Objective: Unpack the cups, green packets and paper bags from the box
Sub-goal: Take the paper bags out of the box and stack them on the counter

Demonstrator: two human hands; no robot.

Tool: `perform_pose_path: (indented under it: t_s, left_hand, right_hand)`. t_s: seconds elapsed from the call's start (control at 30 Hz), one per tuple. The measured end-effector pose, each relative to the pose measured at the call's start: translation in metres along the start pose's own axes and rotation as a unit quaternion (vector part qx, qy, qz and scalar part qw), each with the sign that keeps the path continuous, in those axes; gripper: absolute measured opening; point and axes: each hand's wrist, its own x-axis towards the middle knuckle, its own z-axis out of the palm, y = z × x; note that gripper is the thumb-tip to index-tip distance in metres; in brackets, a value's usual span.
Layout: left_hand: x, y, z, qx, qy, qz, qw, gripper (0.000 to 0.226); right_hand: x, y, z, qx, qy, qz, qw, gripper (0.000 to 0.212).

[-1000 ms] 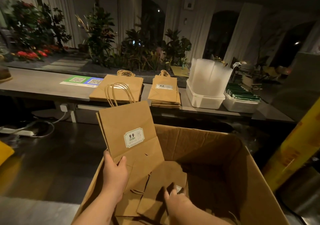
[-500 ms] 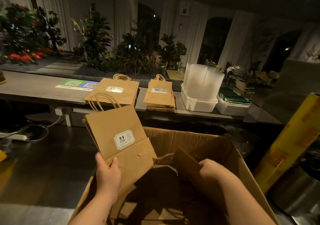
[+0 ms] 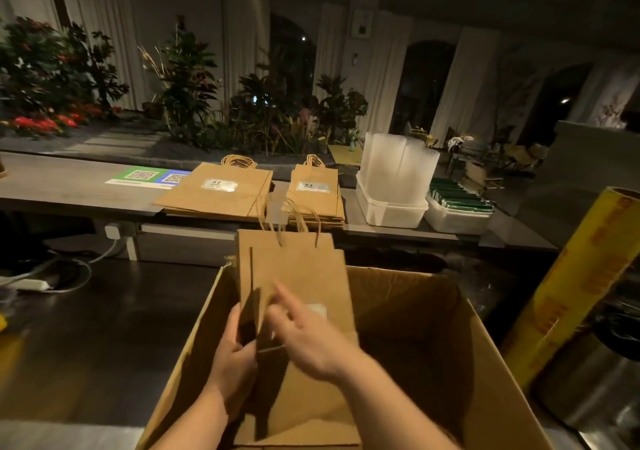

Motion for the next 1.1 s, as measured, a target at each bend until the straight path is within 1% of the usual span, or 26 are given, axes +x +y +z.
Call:
perform_pose_path:
  t_s: [0.03,0.07,0.1,0.17,0.2,0.23,0.27,0.3,0.33,0.37,0.4,0.43,0.47,0.53,0.57,0.6,0.67,0.73,0.77,0.83,0.9,0.97,1.0,1.03,1.07,1.1]
  left_hand:
    - [-0.003,0.002,0.003,0.009,-0.009,0.014,1.0,0.072]
    - [-0.005,0.003,0.005,0.016,-0.01,0.034,0.999,0.053]
    - [-0.005,0.002,0.006,0.026,-0.001,0.043,0.999,0.044]
    - [-0.006,0.001,0.003,0.028,0.002,0.039,0.999,0.042]
    - [-0.007,0.001,0.003,0.026,-0.002,0.037,0.999,0.042]
    - [-0.008,0.003,0.002,0.024,-0.006,0.03,0.999,0.043]
    - [-0.009,0.004,0.002,0.027,-0.012,0.025,0.999,0.043]
    - [-0.008,0.003,0.001,0.03,-0.019,0.022,0.999,0.042]
    - [-0.009,0.003,0.003,0.038,-0.026,0.021,0.999,0.04]
    - [-0.01,0.004,0.004,0.05,-0.036,0.018,0.998,0.037]
    - [-0.01,0.003,0.004,0.058,-0.045,0.011,0.997,0.034]
    - [-0.009,0.002,0.003,0.065,-0.054,0.001,0.996,0.033]
    - [-0.009,0.002,0.003,0.069,-0.065,-0.015,0.995,0.032]
    - [-0.008,0.002,0.0,0.05,-0.076,-0.049,0.995,0.033]
    - [-0.005,-0.002,-0.002,0.018,-0.077,-0.067,0.995,0.04]
    - [-0.003,-0.004,-0.004,-0.017,-0.079,-0.083,0.993,0.048]
    - [-0.003,-0.004,-0.005,-0.014,-0.078,-0.092,0.993,0.048]
    - [-0.004,-0.006,-0.003,0.064,-0.072,-0.089,0.991,0.047]
    - [-0.004,-0.007,-0.002,0.106,-0.053,-0.081,0.99,0.048]
    - [-0.002,-0.011,-0.003,0.124,-0.004,-0.06,0.99,0.049]
    - [-0.002,-0.011,-0.004,0.122,0.041,-0.017,0.992,0.049]
    - [-0.005,-0.009,-0.005,0.126,0.082,0.038,0.988,0.047]
    - [-0.008,-0.006,-0.005,0.135,0.104,0.062,0.983,0.046]
    - [-0.007,-0.006,-0.005,0.15,0.123,0.083,0.978,0.047]
    - [-0.006,-0.007,-0.007,0.165,0.14,0.095,0.972,0.049]
    - [-0.003,-0.008,-0.009,0.178,0.154,0.106,0.966,0.05]
  right_hand:
    - [0.001,0.003,0.012,0.008,-0.034,-0.007,0.999,0.056]
    - [0.003,0.007,0.019,-0.01,-0.033,-0.016,0.999,0.056]
    - [0.005,0.015,0.021,-0.035,0.002,-0.022,0.999,0.056]
    - [0.011,0.029,0.018,-0.113,0.115,-0.009,0.987,0.057]
    - [0.014,0.039,0.015,-0.159,0.174,0.012,0.972,0.065]
    - [0.018,0.053,0.01,-0.182,0.223,0.052,0.956,0.081]
    - [0.023,0.067,0.006,-0.174,0.246,0.11,0.947,0.102]
    - [0.025,0.078,0.0,-0.127,0.246,0.163,0.947,0.122]
    - [0.026,0.089,-0.005,-0.044,0.236,0.198,0.95,0.134]
    - [0.027,0.098,-0.008,0.062,0.226,0.212,0.949,0.138]
    - [0.026,0.104,-0.01,0.155,0.217,0.211,0.94,0.137]
    - [0.025,0.109,-0.01,0.214,0.217,0.206,0.93,0.131]
    - [0.025,0.113,-0.01,0.239,0.226,0.206,0.922,0.122]
    - [0.028,0.122,-0.007,0.248,0.246,0.208,0.914,0.096]
    - [0.03,0.125,-0.006,0.253,0.253,0.204,0.911,0.086]
    - [0.031,0.127,-0.004,0.248,0.263,0.2,0.911,0.082]
    - [0.034,0.123,-0.005,0.205,0.286,0.194,0.916,0.082]
    - [0.038,0.116,-0.009,0.154,0.307,0.182,0.921,0.09]
    - [0.04,0.112,-0.012,0.145,0.315,0.165,0.924,0.093]
    - [0.045,0.105,-0.018,0.15,0.31,0.107,0.933,0.087]
    - [0.047,0.097,-0.023,0.188,0.277,0.048,0.941,0.067]
    - [0.048,0.095,-0.023,0.255,0.252,0.017,0.933,0.036]
    - [0.047,0.1,-0.02,0.271,0.256,0.022,0.928,0.022]
    - [0.048,0.109,-0.015,0.262,0.264,0.041,0.927,0.017]
    - [0.046,0.122,-0.01,0.221,0.258,0.074,0.938,0.02]
    - [0.044,0.136,-0.005,0.137,0.22,0.108,0.96,0.031]
